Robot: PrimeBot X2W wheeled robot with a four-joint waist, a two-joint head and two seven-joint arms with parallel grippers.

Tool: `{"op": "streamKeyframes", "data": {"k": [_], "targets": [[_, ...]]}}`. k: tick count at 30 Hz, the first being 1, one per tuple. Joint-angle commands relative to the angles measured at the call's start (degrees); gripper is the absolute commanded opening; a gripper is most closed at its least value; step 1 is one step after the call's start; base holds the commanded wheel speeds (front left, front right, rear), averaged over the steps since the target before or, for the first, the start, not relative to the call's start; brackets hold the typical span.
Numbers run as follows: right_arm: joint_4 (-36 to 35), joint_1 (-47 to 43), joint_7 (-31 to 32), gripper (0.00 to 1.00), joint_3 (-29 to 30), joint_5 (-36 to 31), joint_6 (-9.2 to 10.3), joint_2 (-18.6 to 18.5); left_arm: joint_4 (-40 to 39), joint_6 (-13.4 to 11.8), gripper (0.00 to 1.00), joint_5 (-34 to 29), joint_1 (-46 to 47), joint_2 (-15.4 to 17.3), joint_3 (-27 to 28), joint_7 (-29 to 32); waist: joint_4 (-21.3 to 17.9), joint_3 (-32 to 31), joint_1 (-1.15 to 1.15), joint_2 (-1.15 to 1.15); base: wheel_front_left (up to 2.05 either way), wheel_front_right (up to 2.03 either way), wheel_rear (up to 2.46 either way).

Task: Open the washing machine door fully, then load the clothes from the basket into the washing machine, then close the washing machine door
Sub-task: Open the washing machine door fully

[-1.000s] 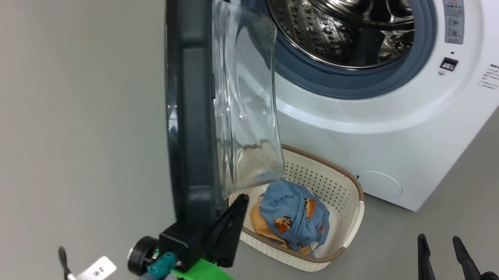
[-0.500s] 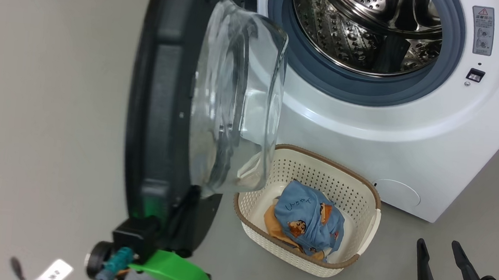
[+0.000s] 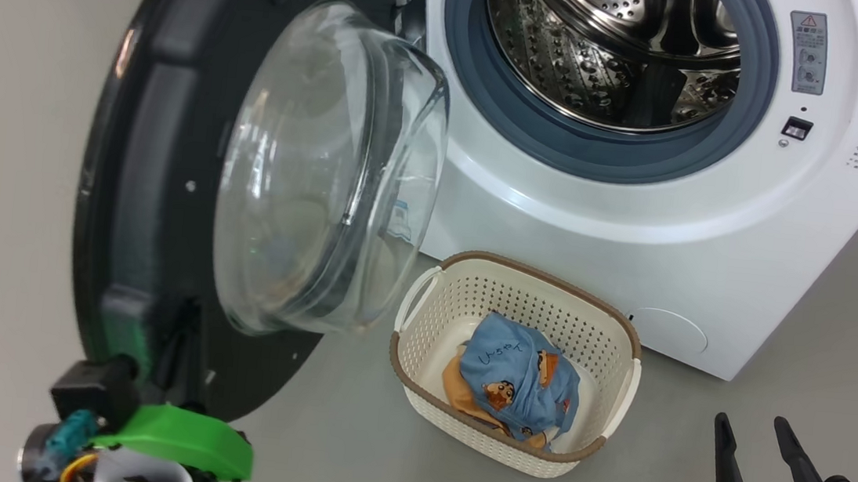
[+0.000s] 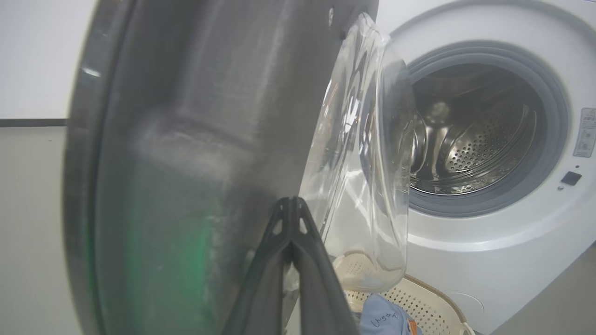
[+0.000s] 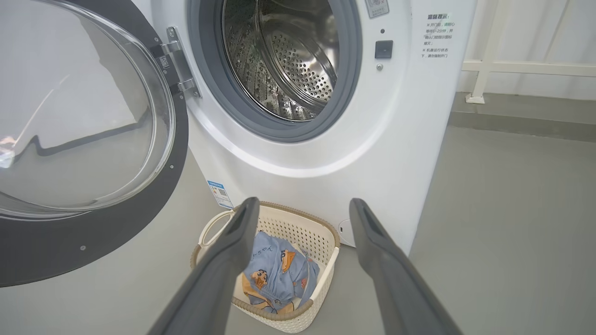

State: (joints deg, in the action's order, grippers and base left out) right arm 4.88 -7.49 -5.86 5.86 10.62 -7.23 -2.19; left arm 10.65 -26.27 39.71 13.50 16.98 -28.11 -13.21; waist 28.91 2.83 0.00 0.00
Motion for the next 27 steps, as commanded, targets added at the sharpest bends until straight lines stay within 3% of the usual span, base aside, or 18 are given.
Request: {"op": "streamKeyframes", "data": {"k": [1, 14, 27], "targets": [[-1.13, 1.59, -0.16, 1.00, -1.57, 0.56, -0.25, -0.69, -0.03, -0.67, 0.00, 0.58, 1.48, 2.43, 4.02, -0.78, -0.49, 0.09, 0.00, 0.00, 0.00, 0.00, 0.00], [-0.91, 2.56, -0.24, 1.00, -1.45, 0.48, -0.25, -0.69, 7.17, -0.30, 0.00, 3.23, 3.56, 4.60, 11.71, -1.46, -4.11, 1.10, 0.00, 0.00, 0.00, 0.00, 0.00], [-4.08, 4.47, 1.72, 1.00, -0.31, -1.42, -0.25, -0.85, 16.57, 1.29, 0.00, 4.50, 10.04, 5.76, 20.21, -1.75, -7.33, 7.24, 0.00, 0.00, 0.00, 0.00, 0.00]]}}
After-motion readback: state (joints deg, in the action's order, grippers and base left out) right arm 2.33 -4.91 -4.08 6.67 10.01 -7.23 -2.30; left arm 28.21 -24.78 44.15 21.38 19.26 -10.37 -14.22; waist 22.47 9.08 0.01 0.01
